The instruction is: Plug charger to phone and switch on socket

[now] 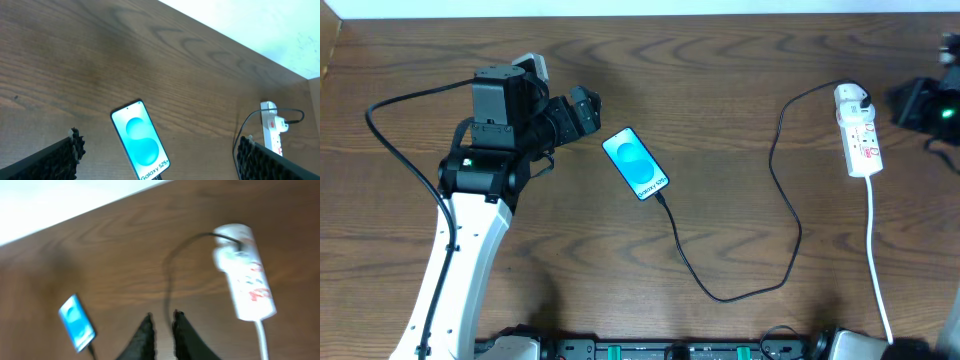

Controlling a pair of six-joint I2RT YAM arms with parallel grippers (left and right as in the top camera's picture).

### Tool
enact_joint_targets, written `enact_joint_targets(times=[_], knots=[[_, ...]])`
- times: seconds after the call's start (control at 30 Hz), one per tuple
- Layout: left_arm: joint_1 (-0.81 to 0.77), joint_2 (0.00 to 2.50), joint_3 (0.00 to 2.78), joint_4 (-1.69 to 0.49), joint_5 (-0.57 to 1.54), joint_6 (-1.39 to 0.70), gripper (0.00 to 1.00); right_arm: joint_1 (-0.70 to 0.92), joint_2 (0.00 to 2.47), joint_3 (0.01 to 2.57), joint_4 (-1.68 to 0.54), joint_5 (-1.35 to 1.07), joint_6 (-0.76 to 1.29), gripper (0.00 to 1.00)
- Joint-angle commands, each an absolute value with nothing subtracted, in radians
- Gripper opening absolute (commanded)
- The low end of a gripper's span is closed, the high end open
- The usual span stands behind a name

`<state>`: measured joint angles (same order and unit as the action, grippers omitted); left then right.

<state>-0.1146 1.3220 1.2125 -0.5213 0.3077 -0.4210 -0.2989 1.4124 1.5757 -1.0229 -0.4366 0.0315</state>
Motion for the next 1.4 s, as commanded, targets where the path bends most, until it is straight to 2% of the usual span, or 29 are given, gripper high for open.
enact_joint_targets(times=[0.0,0.03,0.07,0.1,0.13,0.33,0.57,0.83,1.1,1.37], knots=[[-0.112,1.313,1.229,-0.523,0.294,-0.411,1.00,-0.169,1.314,1.586,-1.071,-0.394,-0.032,0.23],[-0.112,1.313,1.229,-0.523,0.294,-0.412,1.00,-0.132,1.295,1.586,-1.087,-0.371,-0.032,0.30],[-0.112,1.313,1.229,-0.523,0.294,-0.412,1.00,-0.099,1.278,1.586,-1.101,-0.355,-0.031,0.45],[-0.112,1.313,1.229,-0.523,0.294,-0.411,1.00,-0.068,1.264,1.586,-1.116,-0.349,-0.031,0.68],[-0.112,1.313,1.229,-0.523,0.294,-0.411,1.00,-0.041,1.251,1.586,-1.132,-0.350,-0.031,0.99],[-0.112,1.313,1.229,-0.523,0.294,-0.411,1.00,0.054,1.211,1.586,-1.251,-0.319,-0.017,0.99],[-0.112,1.313,1.229,-0.523,0.294,-0.412,1.00,0.054,1.211,1.586,-1.356,-0.297,-0.016,0.99],[-0.112,1.313,1.229,-0.523,0.294,-0.411,1.00,0.054,1.212,1.584,-1.349,-0.290,-0.016,0.99],[-0.112,1.313,1.229,-0.523,0.294,-0.412,1.00,0.054,1.142,1.422,-1.050,-0.161,-0.017,0.99],[-0.112,1.313,1.229,-0.523,0.294,-0.411,1.00,0.054,0.868,0.969,-0.556,-0.085,-0.017,0.99]])
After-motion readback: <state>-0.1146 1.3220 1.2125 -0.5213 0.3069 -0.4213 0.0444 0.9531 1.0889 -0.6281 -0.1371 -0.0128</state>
